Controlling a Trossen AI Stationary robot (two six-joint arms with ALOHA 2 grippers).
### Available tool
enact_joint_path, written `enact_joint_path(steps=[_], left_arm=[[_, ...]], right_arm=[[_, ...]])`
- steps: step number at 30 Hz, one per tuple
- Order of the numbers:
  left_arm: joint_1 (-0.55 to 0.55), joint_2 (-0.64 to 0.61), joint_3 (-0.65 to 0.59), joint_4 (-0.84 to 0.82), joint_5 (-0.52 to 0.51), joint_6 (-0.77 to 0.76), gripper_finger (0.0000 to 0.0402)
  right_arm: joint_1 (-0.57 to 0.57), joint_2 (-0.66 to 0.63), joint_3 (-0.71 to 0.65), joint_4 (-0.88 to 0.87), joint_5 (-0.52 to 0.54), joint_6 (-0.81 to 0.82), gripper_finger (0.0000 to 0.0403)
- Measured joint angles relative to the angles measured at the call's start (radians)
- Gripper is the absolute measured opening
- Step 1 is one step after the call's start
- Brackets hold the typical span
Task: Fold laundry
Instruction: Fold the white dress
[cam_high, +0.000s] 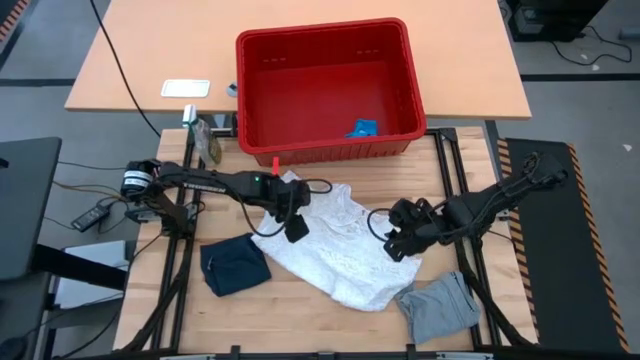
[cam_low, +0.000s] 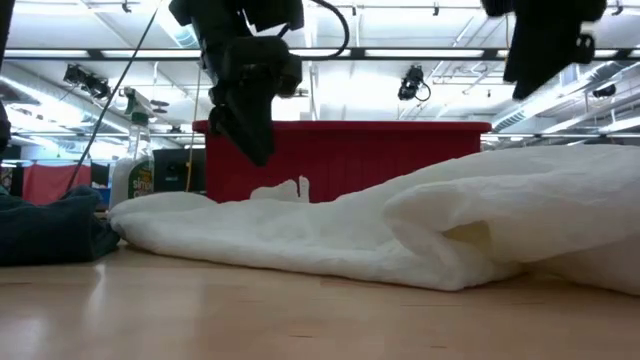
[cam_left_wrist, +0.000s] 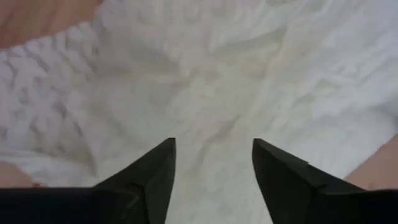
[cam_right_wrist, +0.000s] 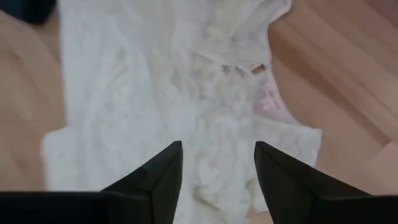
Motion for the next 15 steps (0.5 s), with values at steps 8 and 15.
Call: enact_joint_path(steps=[8,15], left_arm=[[0.011,0.003,0.000,-0.170,-0.008,0.023,0.0233],[0.055,0.003,0.000,-0.168,-0.062,0.157,0.0233]], right_arm=[[-0.137,-0.073,-0.270,0.355,-0.178,-0.109,0.0215],[-0.228,-0.097,-0.406,0.604,-0.273,-0.101,0.0215]])
